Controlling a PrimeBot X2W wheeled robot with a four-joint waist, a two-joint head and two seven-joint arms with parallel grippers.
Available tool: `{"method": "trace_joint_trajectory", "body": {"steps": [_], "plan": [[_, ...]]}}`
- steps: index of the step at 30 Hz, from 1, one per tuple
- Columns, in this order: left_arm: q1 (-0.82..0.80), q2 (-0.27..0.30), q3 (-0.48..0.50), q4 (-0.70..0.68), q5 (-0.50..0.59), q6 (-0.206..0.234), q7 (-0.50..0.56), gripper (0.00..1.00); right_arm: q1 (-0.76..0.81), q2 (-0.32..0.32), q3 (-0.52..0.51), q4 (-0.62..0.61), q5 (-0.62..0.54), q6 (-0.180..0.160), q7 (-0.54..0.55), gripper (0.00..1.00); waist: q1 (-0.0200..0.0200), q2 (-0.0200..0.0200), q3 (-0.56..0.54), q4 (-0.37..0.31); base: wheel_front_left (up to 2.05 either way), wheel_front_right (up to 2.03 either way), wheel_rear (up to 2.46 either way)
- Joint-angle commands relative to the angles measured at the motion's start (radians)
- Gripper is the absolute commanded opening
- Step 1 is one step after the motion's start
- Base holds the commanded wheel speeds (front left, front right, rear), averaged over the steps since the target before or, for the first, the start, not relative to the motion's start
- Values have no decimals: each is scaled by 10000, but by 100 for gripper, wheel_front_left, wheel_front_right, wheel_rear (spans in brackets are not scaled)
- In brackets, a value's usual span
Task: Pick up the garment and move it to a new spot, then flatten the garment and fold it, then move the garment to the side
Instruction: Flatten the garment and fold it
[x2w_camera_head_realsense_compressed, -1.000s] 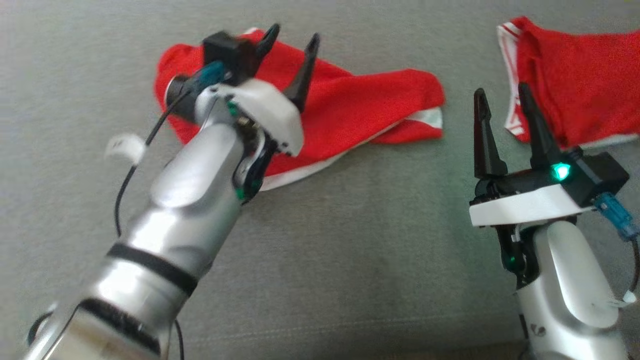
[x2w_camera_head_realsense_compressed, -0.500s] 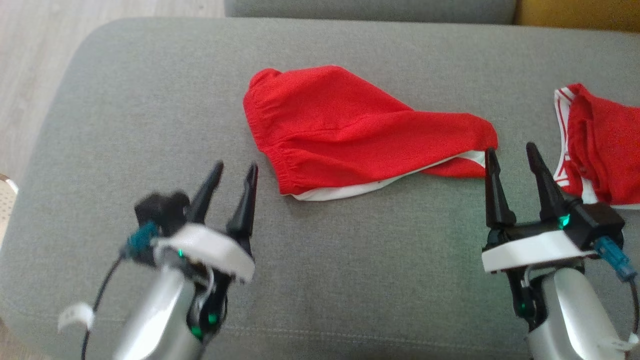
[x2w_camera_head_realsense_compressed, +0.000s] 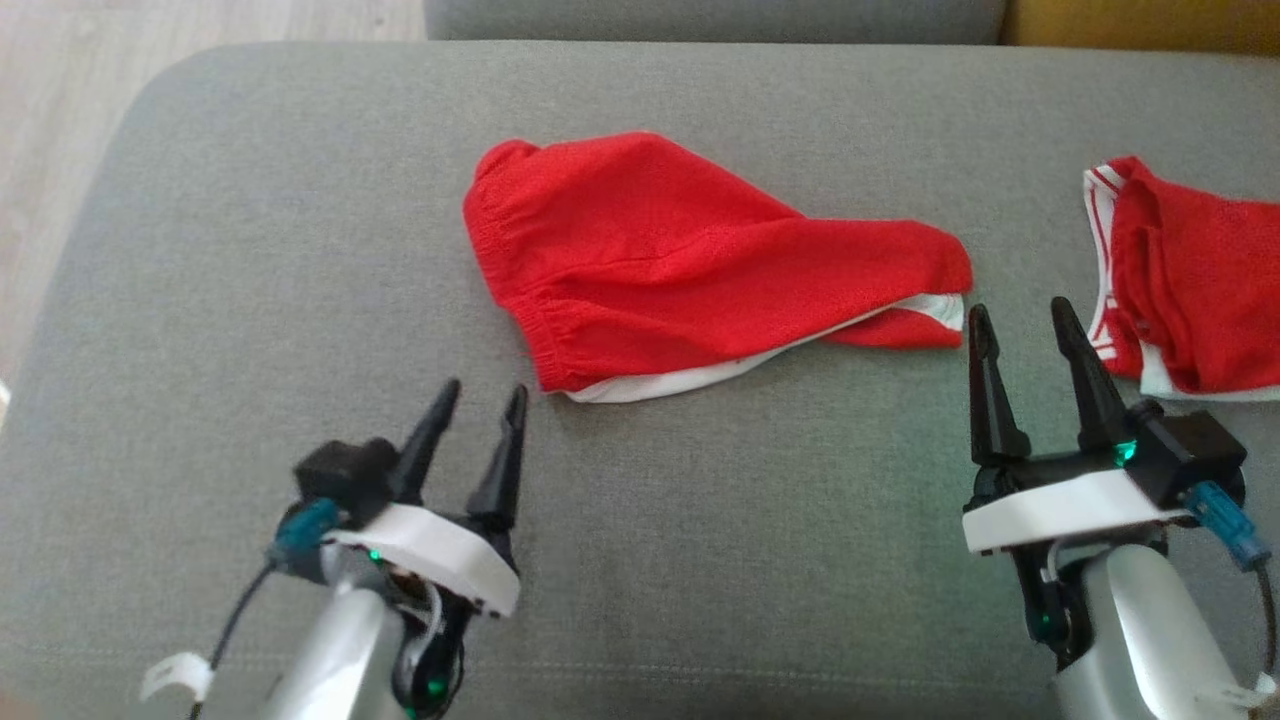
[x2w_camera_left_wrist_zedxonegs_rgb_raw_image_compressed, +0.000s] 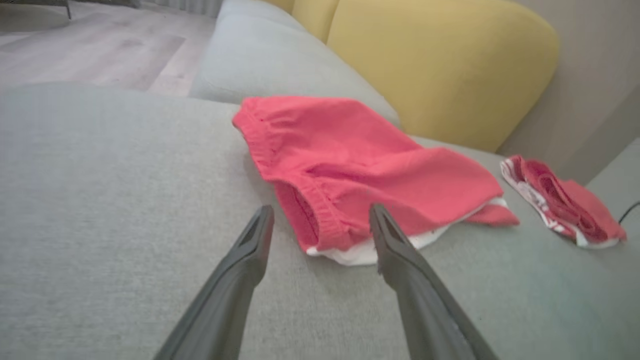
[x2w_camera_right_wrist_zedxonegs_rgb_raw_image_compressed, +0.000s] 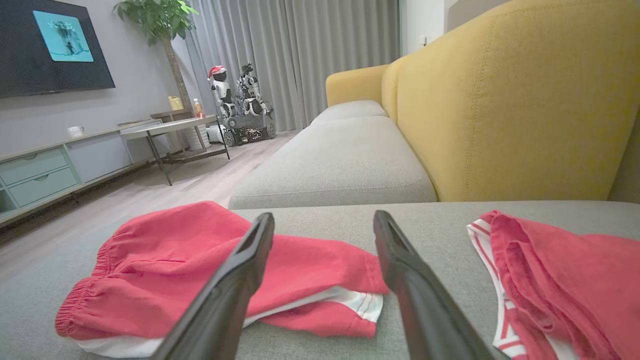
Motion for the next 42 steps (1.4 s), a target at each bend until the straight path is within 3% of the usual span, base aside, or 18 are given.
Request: {"method": "trace_joint_trajectory", "body": {"steps": [1, 12, 24, 25, 26, 33, 42], "plan": [[-524, 48, 39, 157, 266, -103, -89, 100, -324, 14, 232, -362, -18, -7, -23, 100, 1, 0, 134, -146, 0, 0, 0], [-1980, 160, -600, 2858, 786, -207, -63, 100, -551, 29, 245, -434, -12, -7, -27, 100, 1, 0, 728, -646, 0, 0, 0], [-2815, 107, -491, 3563, 1006, -180, -87, 100, -707, 38, 221, -399, 0, -7, -65, 100, 1, 0, 1092, -908, 0, 0, 0], [-2835, 103, -481, 3607, 1019, -183, -87, 65, -716, 39, 221, -387, 1, -7, -68, 100, 1, 0, 1100, -923, 0, 0, 0], [-2858, 97, -466, 3642, 1026, -186, -87, 0, -720, 40, 211, -372, -2, -7, -71, 100, 1, 0, 1101, -932, 0, 0, 0], [-2755, 119, -201, 3217, 1001, -241, -88, 0, -736, 48, 41, -24, -20, -7, -28, 100, 1, 0, 905, -812, 0, 0, 0], [-2308, 146, 36, 1970, 961, -319, -89, 0, -1086, 75, 84, 1190, -102, -7, 809, 100, 1, 0, 728, -404, 0, 0, 0]]}}
